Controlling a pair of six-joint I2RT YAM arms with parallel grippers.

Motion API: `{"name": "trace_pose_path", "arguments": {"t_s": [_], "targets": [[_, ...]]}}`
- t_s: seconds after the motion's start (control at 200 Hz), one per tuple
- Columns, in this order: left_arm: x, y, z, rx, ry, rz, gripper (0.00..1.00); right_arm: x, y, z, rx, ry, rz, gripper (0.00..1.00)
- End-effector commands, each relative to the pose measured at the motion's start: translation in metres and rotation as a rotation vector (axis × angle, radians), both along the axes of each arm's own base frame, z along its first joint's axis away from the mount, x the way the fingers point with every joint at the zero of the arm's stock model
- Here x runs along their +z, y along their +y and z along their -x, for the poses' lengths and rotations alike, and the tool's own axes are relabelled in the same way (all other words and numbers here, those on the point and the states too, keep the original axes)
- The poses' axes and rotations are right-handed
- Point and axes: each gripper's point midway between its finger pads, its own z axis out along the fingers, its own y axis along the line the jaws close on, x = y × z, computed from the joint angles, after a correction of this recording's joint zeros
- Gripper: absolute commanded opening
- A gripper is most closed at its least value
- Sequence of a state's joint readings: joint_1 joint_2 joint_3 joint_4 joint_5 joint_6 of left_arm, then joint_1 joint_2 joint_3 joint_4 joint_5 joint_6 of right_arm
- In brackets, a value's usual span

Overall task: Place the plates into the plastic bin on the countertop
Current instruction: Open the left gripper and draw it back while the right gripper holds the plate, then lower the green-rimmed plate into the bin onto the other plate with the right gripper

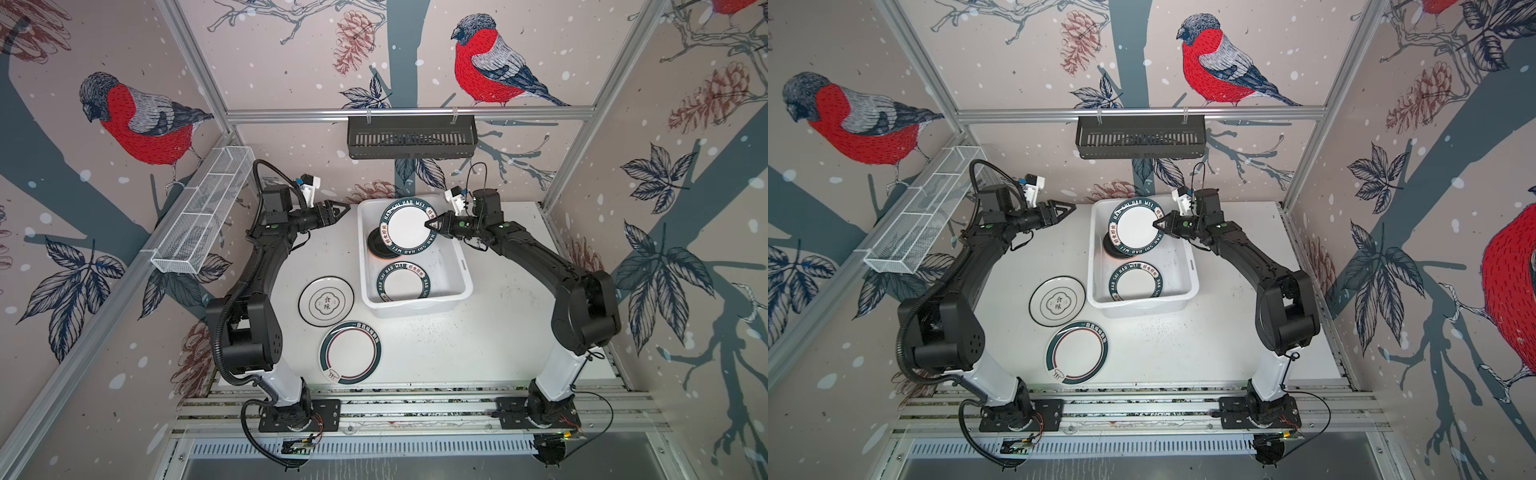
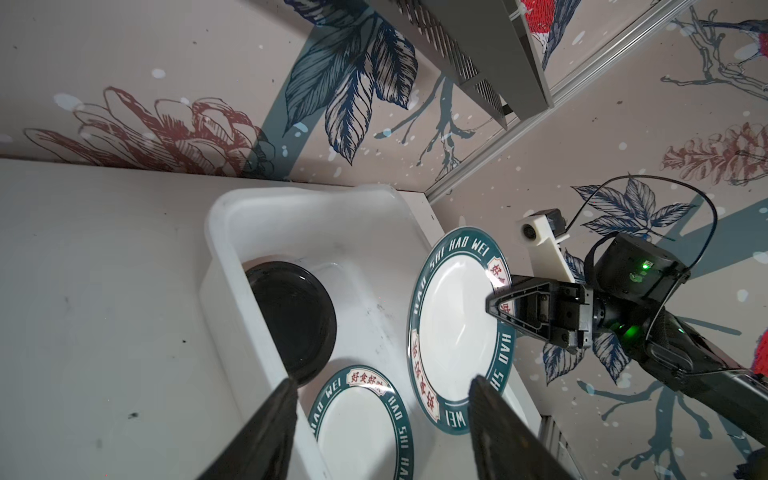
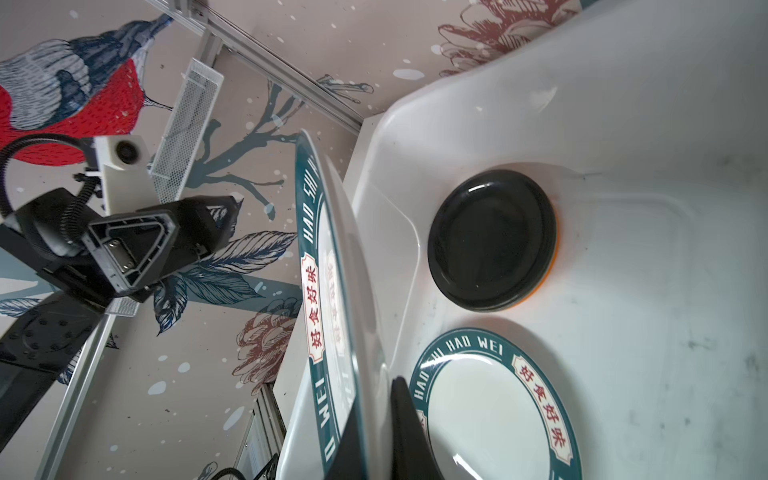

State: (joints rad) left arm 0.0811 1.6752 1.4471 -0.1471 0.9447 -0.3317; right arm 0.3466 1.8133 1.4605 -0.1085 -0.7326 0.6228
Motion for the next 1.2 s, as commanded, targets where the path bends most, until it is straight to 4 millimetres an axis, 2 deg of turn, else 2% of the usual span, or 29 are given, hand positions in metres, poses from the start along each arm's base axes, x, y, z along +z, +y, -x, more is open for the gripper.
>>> {"name": "trace_pose_path", "arguments": {"t_s": [0.0, 0.225, 0.4, 0.56, 0.67, 0.77, 0.825, 0.936, 1.086, 1.196], "targets": [[-0.008, -0.001, 0.007, -0.062, 0.005, -0.082, 0.65, -0.019, -0.004, 0.010, 0.047, 0.050, 0.054, 0.05], [0.004, 0.005, 0.003, -0.061, -0.011, -0.170, 0.66, -0.042, -0.009, 0.015, 0.107, 0.128, 0.111, 0.05], [0.009, 0.009, -0.007, -0.060, 0.026, -0.204, 0.67, -0.050, -0.010, 0.017, 0.155, 0.133, 0.168, 0.04], [0.011, 0.015, -0.004, -0.056, 0.006, -0.297, 0.67, -0.065, -0.019, 0.009, 0.142, 0.126, 0.266, 0.04], [0.004, 0.020, 0.001, -0.078, -0.015, -0.380, 0.67, -0.069, -0.016, 0.004, 0.147, 0.131, 0.298, 0.04], [0.003, 0.028, -0.001, -0.068, -0.025, -0.447, 0.67, -0.064, -0.010, 0.000, 0.138, 0.116, 0.306, 0.04], [0.005, 0.033, -0.001, -0.054, -0.035, -0.486, 0.67, -0.061, -0.012, -0.002, 0.123, 0.113, 0.310, 0.05], [0.009, 0.041, -0.002, -0.039, -0.076, -0.551, 0.67, -0.068, -0.020, -0.007, 0.091, 0.162, 0.349, 0.05], [0.013, 0.048, -0.006, 0.002, -0.102, -0.589, 0.67, -0.064, -0.010, 0.000, 0.112, 0.197, 0.325, 0.05], [0.011, 0.051, -0.009, 0.029, -0.112, -0.617, 0.67, -0.075, 0.001, 0.014, 0.158, 0.236, 0.360, 0.05]]}}
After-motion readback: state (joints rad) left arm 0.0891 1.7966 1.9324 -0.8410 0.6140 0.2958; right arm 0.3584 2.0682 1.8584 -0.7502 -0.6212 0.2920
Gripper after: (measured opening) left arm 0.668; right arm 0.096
